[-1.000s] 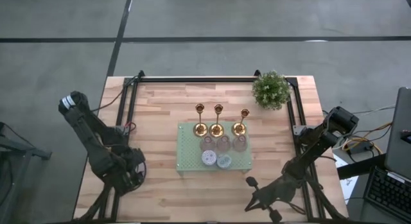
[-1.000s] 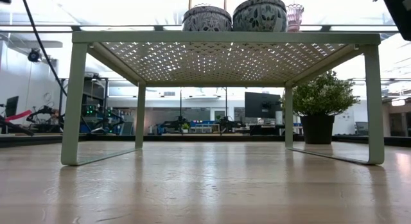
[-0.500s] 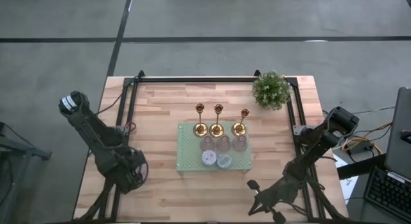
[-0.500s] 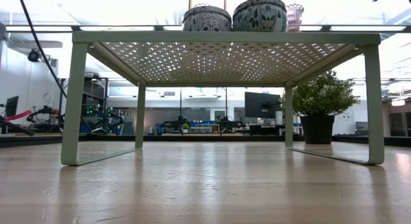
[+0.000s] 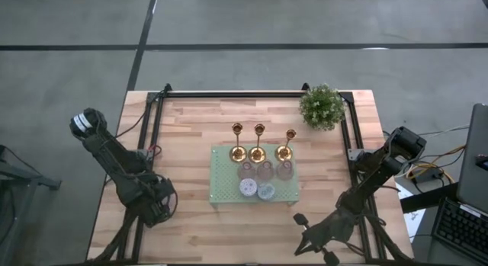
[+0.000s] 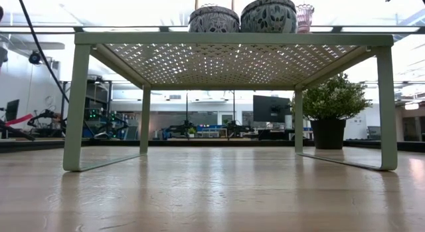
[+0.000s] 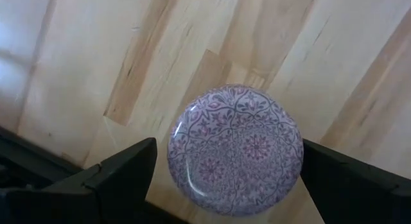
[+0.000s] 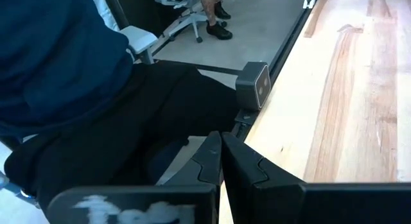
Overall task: Pick & Place candle stick holders
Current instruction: Put the pink scented candle on the shelf
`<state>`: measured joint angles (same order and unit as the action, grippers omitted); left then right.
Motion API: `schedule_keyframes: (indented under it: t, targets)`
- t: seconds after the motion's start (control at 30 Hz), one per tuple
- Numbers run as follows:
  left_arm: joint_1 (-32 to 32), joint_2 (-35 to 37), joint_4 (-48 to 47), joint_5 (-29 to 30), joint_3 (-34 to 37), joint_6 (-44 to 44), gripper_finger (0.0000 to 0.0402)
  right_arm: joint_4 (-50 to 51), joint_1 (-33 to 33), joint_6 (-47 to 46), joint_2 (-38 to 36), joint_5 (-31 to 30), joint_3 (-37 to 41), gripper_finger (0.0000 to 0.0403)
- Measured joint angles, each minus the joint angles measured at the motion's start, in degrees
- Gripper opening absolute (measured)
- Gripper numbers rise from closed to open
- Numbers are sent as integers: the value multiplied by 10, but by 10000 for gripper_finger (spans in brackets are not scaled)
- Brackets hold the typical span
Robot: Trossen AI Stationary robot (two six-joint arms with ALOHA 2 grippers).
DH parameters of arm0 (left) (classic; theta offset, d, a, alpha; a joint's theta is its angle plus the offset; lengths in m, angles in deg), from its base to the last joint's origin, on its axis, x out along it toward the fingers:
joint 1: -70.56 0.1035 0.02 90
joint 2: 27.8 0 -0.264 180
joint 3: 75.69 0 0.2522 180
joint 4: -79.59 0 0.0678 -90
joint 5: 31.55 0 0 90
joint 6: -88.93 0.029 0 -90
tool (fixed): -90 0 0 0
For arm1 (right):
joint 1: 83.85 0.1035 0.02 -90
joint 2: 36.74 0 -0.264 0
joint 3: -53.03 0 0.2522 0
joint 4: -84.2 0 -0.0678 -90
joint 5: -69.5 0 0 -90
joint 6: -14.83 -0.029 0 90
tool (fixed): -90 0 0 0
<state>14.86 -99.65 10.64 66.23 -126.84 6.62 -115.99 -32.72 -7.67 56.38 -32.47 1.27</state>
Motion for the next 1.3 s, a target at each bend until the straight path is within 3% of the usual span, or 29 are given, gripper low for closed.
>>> schedule_keyframes:
  t: [0.3, 0.6, 0.8, 1.1, 1.3]
  targets:
    - [6, 1, 74, -3, 26, 1, 362, 0, 0, 0, 0, 0, 0, 8]
    - [8, 0, 79, -7, 28, -18, 298, -5, 0, -3, 0, 0, 0, 8]
    - [9, 0, 107, -5, 20, -31, 299, -9, 3, -13, 0, 2, 0, 8]
    - [10, -4, 154, 38, -24, -29, 304, -16, 17, -10, -17, 4, 0, 8]
    - [13, -22, 162, 104, -83, 17, 305, -24, 29, -2, -28, 4, 0, 8]
